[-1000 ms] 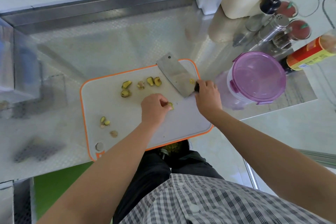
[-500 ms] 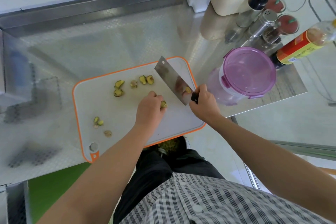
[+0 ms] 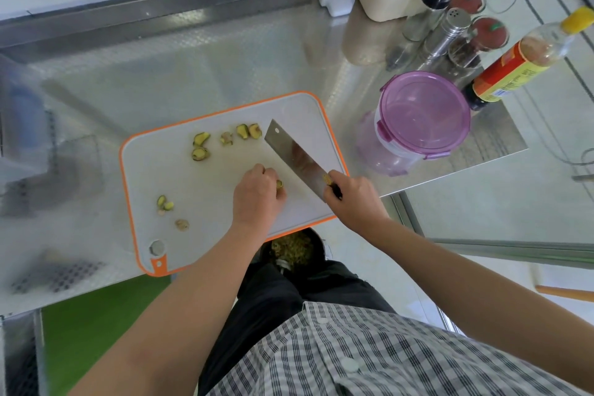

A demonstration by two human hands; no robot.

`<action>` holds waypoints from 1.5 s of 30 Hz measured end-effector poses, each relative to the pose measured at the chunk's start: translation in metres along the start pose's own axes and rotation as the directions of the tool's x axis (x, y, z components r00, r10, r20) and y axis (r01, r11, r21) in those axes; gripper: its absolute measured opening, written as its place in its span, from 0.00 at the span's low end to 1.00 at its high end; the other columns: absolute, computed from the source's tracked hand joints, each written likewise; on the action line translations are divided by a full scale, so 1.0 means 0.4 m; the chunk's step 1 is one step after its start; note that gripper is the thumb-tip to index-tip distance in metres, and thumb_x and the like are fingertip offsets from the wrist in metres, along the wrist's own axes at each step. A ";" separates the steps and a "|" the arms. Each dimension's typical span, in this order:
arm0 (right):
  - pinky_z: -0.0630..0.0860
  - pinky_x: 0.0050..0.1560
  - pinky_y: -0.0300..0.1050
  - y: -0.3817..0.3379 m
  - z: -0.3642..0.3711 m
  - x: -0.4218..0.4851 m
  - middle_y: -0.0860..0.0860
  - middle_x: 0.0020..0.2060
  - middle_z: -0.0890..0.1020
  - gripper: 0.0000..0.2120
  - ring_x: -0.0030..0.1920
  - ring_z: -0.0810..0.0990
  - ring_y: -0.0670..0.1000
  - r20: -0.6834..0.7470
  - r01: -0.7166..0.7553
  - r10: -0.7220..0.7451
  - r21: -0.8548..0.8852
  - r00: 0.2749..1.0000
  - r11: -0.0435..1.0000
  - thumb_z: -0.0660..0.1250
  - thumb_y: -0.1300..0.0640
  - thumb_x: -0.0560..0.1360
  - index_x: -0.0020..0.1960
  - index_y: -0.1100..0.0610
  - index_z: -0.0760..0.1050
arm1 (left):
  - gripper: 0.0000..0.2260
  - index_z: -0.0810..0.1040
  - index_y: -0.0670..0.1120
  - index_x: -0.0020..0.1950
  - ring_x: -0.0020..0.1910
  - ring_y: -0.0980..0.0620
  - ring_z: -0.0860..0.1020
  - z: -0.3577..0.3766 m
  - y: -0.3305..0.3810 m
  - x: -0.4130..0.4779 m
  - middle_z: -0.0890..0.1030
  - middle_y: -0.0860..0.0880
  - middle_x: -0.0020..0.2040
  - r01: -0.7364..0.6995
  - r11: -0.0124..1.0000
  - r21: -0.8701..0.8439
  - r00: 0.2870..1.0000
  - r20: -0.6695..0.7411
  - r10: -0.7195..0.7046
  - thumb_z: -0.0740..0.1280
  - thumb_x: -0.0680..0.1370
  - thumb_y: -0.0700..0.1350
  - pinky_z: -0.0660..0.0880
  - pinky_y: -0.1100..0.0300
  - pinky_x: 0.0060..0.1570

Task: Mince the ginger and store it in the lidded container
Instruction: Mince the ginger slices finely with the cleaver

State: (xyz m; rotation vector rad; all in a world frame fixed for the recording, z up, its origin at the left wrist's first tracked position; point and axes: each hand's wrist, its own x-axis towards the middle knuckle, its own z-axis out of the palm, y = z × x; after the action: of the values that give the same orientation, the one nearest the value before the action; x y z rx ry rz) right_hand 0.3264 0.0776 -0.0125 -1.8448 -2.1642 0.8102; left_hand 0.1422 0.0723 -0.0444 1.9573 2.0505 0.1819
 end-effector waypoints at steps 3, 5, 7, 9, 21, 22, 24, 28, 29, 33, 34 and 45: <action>0.53 0.26 0.43 -0.016 0.012 -0.007 0.50 0.23 0.60 0.11 0.28 0.61 0.58 0.082 0.055 -0.047 -0.098 0.996 0.994 0.59 0.61 0.74 0.36 0.57 0.59 | 0.09 0.79 0.41 0.48 0.43 0.43 0.76 0.005 -0.001 -0.011 0.76 0.43 0.43 0.046 0.999 -0.023 0.999 -0.012 -0.047 0.69 0.73 0.45 0.71 0.53 0.37; 0.55 0.26 0.43 -0.022 0.020 -0.009 0.50 0.24 0.61 0.10 0.29 0.62 0.58 0.108 0.070 -0.055 -0.138 0.993 0.988 0.58 0.60 0.74 0.37 0.58 0.60 | 0.12 0.78 0.42 0.52 0.46 0.43 0.76 0.003 -0.003 -0.020 0.77 0.43 0.46 0.064 0.996 -0.059 0.998 -0.010 -0.065 0.71 0.73 0.46 0.72 0.52 0.40; 0.60 0.29 0.44 -0.029 0.023 -0.005 0.51 0.27 0.65 0.08 0.31 0.66 0.59 0.127 0.072 -0.050 -0.180 0.991 0.981 0.58 0.58 0.75 0.39 0.58 0.63 | 0.18 0.76 0.42 0.58 0.47 0.43 0.76 -0.002 -0.006 -0.030 0.77 0.44 0.48 0.065 0.992 -0.112 0.998 -0.010 -0.066 0.73 0.72 0.47 0.73 0.52 0.43; 0.64 0.33 0.46 -0.039 0.024 0.003 0.53 0.34 0.69 0.08 0.35 0.70 0.58 0.143 0.094 -0.062 -0.226 0.988 0.970 0.57 0.56 0.77 0.43 0.59 0.68 | 0.20 0.76 0.42 0.59 0.46 0.43 0.77 -0.006 -0.011 -0.042 0.77 0.43 0.49 0.046 0.984 -0.171 0.997 -0.053 -0.056 0.74 0.70 0.46 0.74 0.52 0.43; 0.63 0.34 0.47 -0.080 0.026 0.023 0.53 0.34 0.70 0.05 0.35 0.69 0.60 0.234 0.143 -0.095 -0.196 0.968 0.970 0.55 0.62 0.77 0.45 0.56 0.58 | 0.01 0.84 0.40 0.41 0.36 0.45 0.78 0.009 -0.019 -0.049 0.80 0.44 0.38 0.013 0.945 -0.328 0.987 -0.150 -0.065 0.72 0.71 0.36 0.77 0.53 0.37; 0.62 0.34 0.47 -0.082 0.028 0.018 0.53 0.34 0.69 0.05 0.35 0.70 0.60 0.232 0.149 -0.103 -0.189 0.967 0.971 0.55 0.62 0.76 0.45 0.56 0.58 | 0.02 0.85 0.40 0.41 0.36 0.45 0.78 0.008 -0.018 -0.047 0.80 0.44 0.38 0.020 0.945 -0.327 0.987 -0.143 -0.071 0.72 0.71 0.36 0.77 0.53 0.37; 0.61 0.33 0.46 -0.083 0.034 0.011 0.52 0.34 0.69 0.05 0.35 0.69 0.60 0.244 0.150 -0.102 -0.187 0.964 0.971 0.55 0.62 0.77 0.45 0.56 0.58 | 0.03 0.85 0.41 0.40 0.36 0.45 0.79 0.007 -0.015 -0.043 0.80 0.45 0.38 0.031 0.950 -0.311 0.989 -0.130 -0.075 0.71 0.71 0.36 0.77 0.52 0.37; 0.61 0.33 0.47 -0.086 0.035 0.007 0.53 0.34 0.69 0.05 0.35 0.68 0.60 0.213 0.136 -0.098 -0.169 0.972 0.976 0.55 0.61 0.77 0.45 0.56 0.58 | 0.04 0.85 0.41 0.40 0.35 0.44 0.78 0.003 -0.011 -0.041 0.79 0.44 0.37 0.055 0.957 -0.284 0.991 -0.104 -0.088 0.70 0.72 0.36 0.77 0.51 0.36; 0.60 0.33 0.46 -0.089 0.033 0.007 0.53 0.34 0.69 0.05 0.34 0.68 0.60 0.200 0.135 -0.102 -0.159 0.974 0.978 0.55 0.62 0.77 0.45 0.56 0.58 | 0.04 0.85 0.41 0.40 0.35 0.44 0.78 0.002 -0.012 -0.040 0.79 0.44 0.37 0.063 0.958 -0.278 0.991 -0.099 -0.094 0.70 0.72 0.37 0.76 0.51 0.36; 0.61 0.33 0.47 -0.100 0.025 0.014 0.52 0.33 0.69 0.05 0.34 0.69 0.60 0.232 0.134 -0.091 -0.180 0.969 0.974 0.55 0.62 0.76 0.46 0.55 0.59 | 0.04 0.85 0.42 0.41 0.34 0.45 0.77 0.001 -0.012 -0.037 0.78 0.45 0.36 0.085 0.959 -0.269 0.991 -0.078 -0.110 0.70 0.74 0.39 0.75 0.53 0.36; 0.62 0.33 0.47 -0.101 0.024 0.014 0.52 0.33 0.69 0.05 0.35 0.69 0.59 0.248 0.135 -0.083 -0.198 0.965 0.971 0.55 0.62 0.76 0.46 0.55 0.59 | 0.05 0.85 0.42 0.41 0.34 0.45 0.76 0.001 -0.011 -0.037 0.78 0.45 0.36 0.087 0.959 -0.269 0.991 -0.074 -0.111 0.70 0.74 0.39 0.75 0.53 0.36; 0.63 0.35 0.47 -0.107 0.051 0.029 0.51 0.36 0.68 0.02 0.37 0.71 0.59 0.303 0.116 -0.029 -0.272 0.952 0.955 0.54 0.61 0.79 0.47 0.57 0.60 | 0.05 0.84 0.39 0.39 0.34 0.44 0.76 0.005 -0.014 -0.039 0.78 0.43 0.36 0.081 0.951 -0.297 0.992 -0.070 -0.106 0.69 0.73 0.37 0.75 0.50 0.35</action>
State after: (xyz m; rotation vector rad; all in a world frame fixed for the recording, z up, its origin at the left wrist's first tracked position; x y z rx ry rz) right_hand 0.2778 0.0795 -0.0099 -1.8550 -2.6469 0.8411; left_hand 0.1378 0.0560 -0.0459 1.6955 2.0273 0.5265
